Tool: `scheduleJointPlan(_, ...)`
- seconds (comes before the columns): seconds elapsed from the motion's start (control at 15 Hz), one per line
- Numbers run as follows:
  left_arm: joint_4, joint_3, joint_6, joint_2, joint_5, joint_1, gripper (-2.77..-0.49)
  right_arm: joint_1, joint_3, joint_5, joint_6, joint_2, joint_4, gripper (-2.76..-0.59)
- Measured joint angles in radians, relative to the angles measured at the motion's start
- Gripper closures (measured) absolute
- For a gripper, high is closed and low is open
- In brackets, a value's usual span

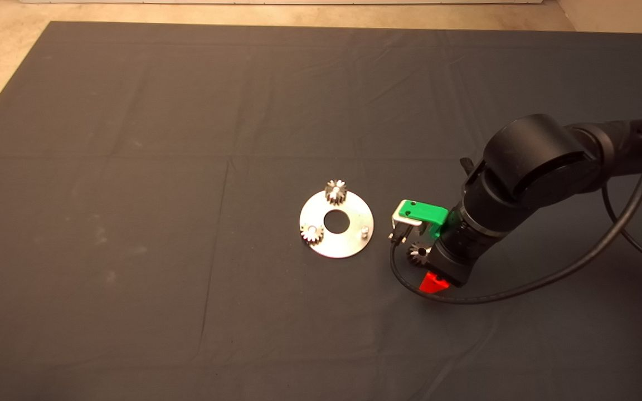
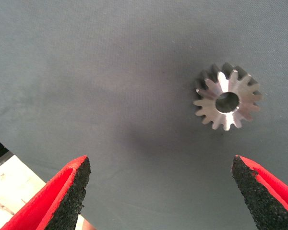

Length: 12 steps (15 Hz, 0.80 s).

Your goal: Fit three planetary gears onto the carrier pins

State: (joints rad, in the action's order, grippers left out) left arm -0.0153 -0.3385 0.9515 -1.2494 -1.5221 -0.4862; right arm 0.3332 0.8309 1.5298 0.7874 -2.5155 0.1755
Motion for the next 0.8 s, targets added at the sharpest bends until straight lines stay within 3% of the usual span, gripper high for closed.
scheduleJointPlan(0.47, 0.0, 0.0, 0.0, 0.0, 0.0, 0.0, -2.04, -0.004, 0.003, 0.0, -0.045, 0.027, 0.022, -2.18)
scheduleJointPlan(0.8, 0.0, 0.0, -0.001, 0.0, 0.0, 0.0, -2.04, -0.01, 0.027, 0.0, -0.079, 0.037, 0.106, -2.18)
